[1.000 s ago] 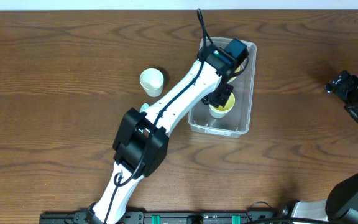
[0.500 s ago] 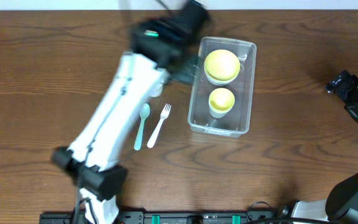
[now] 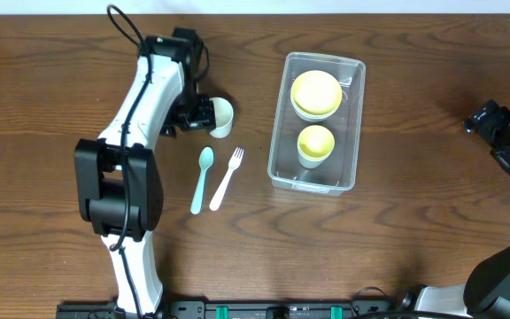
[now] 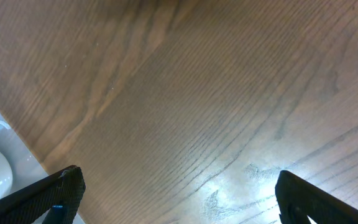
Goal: Pack container
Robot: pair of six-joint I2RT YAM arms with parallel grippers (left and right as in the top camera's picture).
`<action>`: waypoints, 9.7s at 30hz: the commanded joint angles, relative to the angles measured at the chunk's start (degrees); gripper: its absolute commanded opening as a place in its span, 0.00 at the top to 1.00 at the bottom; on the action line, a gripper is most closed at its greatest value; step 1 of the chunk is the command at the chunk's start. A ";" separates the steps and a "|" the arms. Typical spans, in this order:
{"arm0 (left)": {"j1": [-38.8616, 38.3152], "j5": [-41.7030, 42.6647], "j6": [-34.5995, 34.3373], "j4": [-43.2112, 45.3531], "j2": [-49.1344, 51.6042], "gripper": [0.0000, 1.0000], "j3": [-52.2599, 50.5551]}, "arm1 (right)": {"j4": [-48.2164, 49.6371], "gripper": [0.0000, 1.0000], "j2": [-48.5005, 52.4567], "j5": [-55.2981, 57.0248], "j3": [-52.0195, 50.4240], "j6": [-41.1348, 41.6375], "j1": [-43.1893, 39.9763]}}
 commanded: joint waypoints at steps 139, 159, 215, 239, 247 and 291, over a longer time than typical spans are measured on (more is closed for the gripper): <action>-4.57 -3.26 4.59 21.40 -14.14 0.27 -38.03 | -0.09 0.01 0.17 0.20 -0.13 0.87 -0.11; -4.57 -2.29 5.60 24.63 -14.40 0.88 -40.92 | -0.09 0.01 0.17 0.20 -0.13 0.87 -0.11; -18.56 -8.13 -6.29 -2.75 -19.85 0.44 2.84 | -0.09 0.01 0.17 0.20 -0.15 0.87 -0.11; -12.98 0.33 6.49 27.26 -19.04 0.44 -43.32 | -0.09 0.01 0.17 0.22 -0.13 0.85 -0.11; -12.98 0.52 7.78 30.40 -18.25 0.44 -43.80 | -0.09 0.01 0.17 0.20 -0.13 0.85 -0.11; -12.96 1.42 7.48 23.93 -19.28 0.41 -36.59 | -0.09 0.01 0.17 0.22 -0.15 0.87 -0.11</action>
